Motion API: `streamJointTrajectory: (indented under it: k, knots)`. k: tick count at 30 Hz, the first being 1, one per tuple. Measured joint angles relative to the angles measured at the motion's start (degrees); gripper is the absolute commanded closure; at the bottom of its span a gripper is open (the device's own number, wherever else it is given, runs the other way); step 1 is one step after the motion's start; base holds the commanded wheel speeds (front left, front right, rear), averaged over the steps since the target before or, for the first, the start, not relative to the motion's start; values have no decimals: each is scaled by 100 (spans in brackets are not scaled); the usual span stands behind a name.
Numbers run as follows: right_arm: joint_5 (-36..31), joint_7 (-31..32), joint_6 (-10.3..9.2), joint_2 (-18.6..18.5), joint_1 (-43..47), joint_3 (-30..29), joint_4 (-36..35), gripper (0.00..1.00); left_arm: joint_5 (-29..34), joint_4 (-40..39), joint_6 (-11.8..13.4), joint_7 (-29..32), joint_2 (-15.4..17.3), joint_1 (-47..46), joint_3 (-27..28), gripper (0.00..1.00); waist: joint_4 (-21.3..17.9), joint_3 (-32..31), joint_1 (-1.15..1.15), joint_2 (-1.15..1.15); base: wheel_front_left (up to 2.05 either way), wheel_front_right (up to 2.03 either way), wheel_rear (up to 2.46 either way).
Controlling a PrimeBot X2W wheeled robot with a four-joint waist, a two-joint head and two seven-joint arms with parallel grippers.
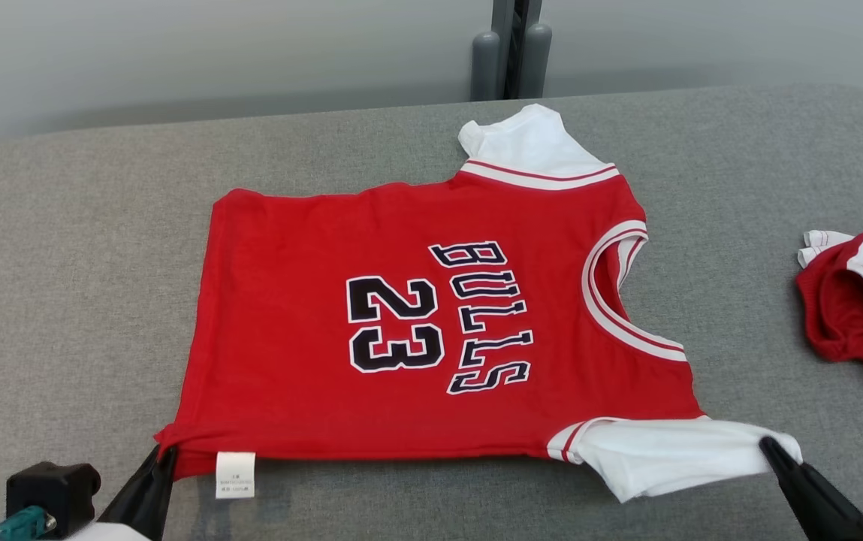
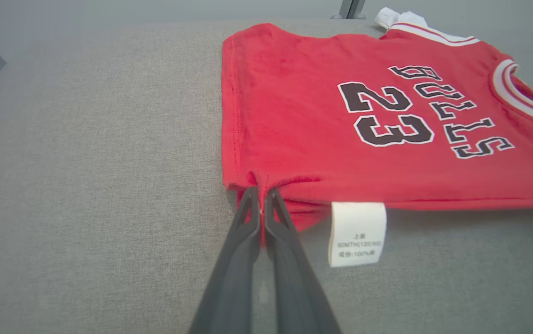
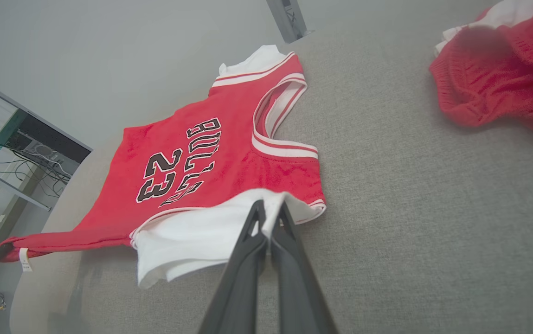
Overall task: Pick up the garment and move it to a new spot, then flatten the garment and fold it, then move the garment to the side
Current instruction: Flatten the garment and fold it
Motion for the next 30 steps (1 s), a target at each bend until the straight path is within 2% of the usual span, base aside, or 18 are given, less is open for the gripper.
streamJointTrajectory:
  k: [3, 12, 21, 27, 28, 29, 30]
  knots:
    - [-14, 99, 0, -42, -257, -19, 36, 100, 3, 9, -56, 53, 37, -184, -23, 100, -7, 86, 0, 0, 0, 0, 0]
    - [62, 277, 0, -524, -1497, 127, 676, 100, -54, 390, -399, 222, 163, -1110, -105, 100, 40, 580, 0, 0, 0, 0, 0]
    - [293, 314, 0, -1004, -2611, 679, 1530, 100, -155, 1056, -655, 271, 124, -1795, -222, 100, 111, 1019, 0, 0, 0, 0, 0]
    - [467, 133, 0, -1139, -3170, 1039, 2031, 100, -215, 1480, -776, 192, 3, -2113, -286, 100, 155, 1247, 0, 0, 0, 0, 0]
    - [511, 76, -1, -1147, -3242, 1087, 2096, 100, -233, 1522, -789, 175, -15, -2142, -292, 75, 159, 1276, 0, 0, 0, 0, 0]
    - [544, 2, 0, -1157, -3307, 1135, 2132, 75, -234, 1559, -801, 135, -34, -2172, -297, 41, 162, 1303, 0, 0, 0, 0, 0]
    - [575, -69, 0, -1171, -3368, 1185, 2167, 55, -233, 1606, -801, 103, -53, -2220, -301, 0, 167, 1327, 0, 0, 0, 0, 0]
